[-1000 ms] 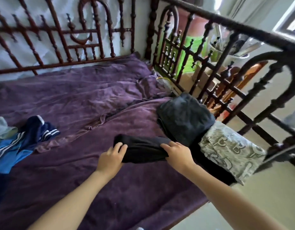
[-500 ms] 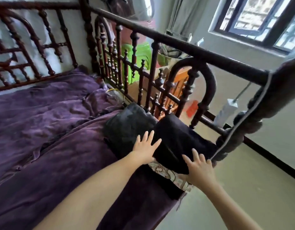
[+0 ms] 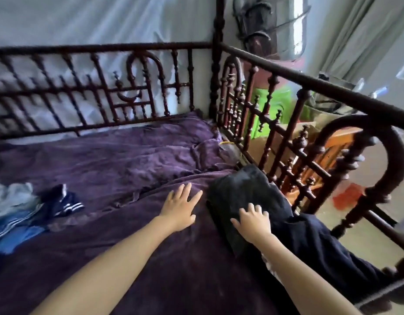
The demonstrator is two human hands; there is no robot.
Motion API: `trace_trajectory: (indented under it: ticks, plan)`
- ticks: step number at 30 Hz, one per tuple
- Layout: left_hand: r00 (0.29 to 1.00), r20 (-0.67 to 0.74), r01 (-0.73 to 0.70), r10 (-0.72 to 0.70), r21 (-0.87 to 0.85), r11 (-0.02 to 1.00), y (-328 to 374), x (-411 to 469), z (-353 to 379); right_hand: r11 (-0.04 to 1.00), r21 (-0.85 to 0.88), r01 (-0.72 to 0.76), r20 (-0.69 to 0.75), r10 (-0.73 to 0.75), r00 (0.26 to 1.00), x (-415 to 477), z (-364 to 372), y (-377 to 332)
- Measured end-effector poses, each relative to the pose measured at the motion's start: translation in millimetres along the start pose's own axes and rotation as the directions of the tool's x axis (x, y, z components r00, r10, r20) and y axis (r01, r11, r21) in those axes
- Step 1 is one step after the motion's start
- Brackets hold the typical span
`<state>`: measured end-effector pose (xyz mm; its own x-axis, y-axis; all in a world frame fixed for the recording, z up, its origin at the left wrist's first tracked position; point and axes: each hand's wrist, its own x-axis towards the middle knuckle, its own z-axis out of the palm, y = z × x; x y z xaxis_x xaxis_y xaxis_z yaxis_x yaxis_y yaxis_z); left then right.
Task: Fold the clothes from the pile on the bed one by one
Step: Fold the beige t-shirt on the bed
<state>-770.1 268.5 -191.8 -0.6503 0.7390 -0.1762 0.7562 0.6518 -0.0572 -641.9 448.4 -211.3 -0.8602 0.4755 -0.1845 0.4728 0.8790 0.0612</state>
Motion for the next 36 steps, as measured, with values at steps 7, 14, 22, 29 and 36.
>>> trace_trajectory:
  ticks: [7,14,22,29,36]
  plan:
    - [0.765,-0.036,0.634,-0.643,-0.128,0.762,-172.8,-174.0,2.1,0.784,-0.037,0.62,-0.172,-0.616,0.769,26.0,-63.2,-234.2]
    - [0.518,0.024,0.849,-0.855,-0.134,0.511,-222.0,-326.3,38.0,0.567,-0.058,0.822,-0.177,-0.816,0.551,-45.9,-65.9,-371.6]
    - [0.476,-0.072,0.857,-0.876,-0.184,0.481,-281.3,-430.9,67.0,0.562,-0.07,0.824,-0.174,-0.821,0.544,-124.2,-56.2,-452.6]
    - [0.412,-0.138,0.874,-0.901,-0.219,0.433,-343.0,-552.1,89.0,0.497,-0.039,0.867,-0.117,-0.864,0.49,-222.8,-44.0,-560.0]
    - [0.314,-0.106,0.887,-0.944,-0.323,0.331,-388.9,-619.3,118.8,0.389,-0.059,0.919,-0.034,-0.921,0.388,-253.8,-41.1,-649.7]
